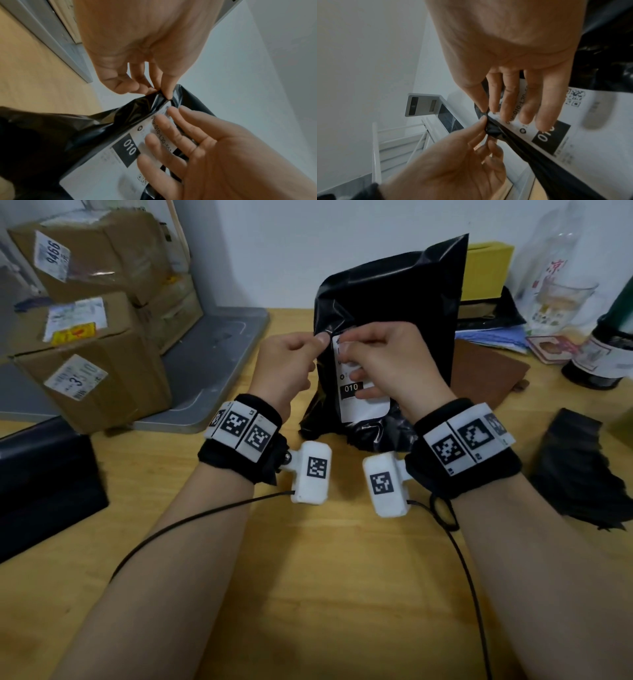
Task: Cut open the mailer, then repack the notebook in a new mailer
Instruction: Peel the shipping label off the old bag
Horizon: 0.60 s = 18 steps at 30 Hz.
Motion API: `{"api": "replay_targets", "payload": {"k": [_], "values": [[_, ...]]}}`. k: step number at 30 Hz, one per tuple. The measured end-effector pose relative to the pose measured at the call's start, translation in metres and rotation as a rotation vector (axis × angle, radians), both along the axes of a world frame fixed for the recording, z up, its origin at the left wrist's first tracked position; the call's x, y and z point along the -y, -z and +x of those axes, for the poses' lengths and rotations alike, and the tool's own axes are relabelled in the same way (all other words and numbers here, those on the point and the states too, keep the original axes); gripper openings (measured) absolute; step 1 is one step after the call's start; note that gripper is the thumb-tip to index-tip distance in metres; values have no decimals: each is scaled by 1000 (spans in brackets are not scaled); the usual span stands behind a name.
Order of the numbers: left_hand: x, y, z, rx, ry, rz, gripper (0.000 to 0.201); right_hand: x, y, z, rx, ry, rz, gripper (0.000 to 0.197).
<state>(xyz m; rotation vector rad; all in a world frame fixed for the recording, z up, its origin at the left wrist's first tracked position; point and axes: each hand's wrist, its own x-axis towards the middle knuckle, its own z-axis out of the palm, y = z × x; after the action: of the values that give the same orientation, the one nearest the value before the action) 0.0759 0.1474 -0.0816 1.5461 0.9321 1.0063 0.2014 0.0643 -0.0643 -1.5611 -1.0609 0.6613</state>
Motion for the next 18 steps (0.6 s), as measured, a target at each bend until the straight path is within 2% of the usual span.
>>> {"api": "replay_targets", "payload": {"k": [7, 12, 18], "values": [[1, -1, 2, 12, 20, -82, 13, -2, 5, -3, 11, 53, 64, 4], [8, -8, 3, 33, 65, -105, 12, -3, 4, 1, 16, 89, 106, 3], [8, -11, 1, 37, 77, -131, 24, -2, 5, 4, 35, 81, 97, 15]]}}
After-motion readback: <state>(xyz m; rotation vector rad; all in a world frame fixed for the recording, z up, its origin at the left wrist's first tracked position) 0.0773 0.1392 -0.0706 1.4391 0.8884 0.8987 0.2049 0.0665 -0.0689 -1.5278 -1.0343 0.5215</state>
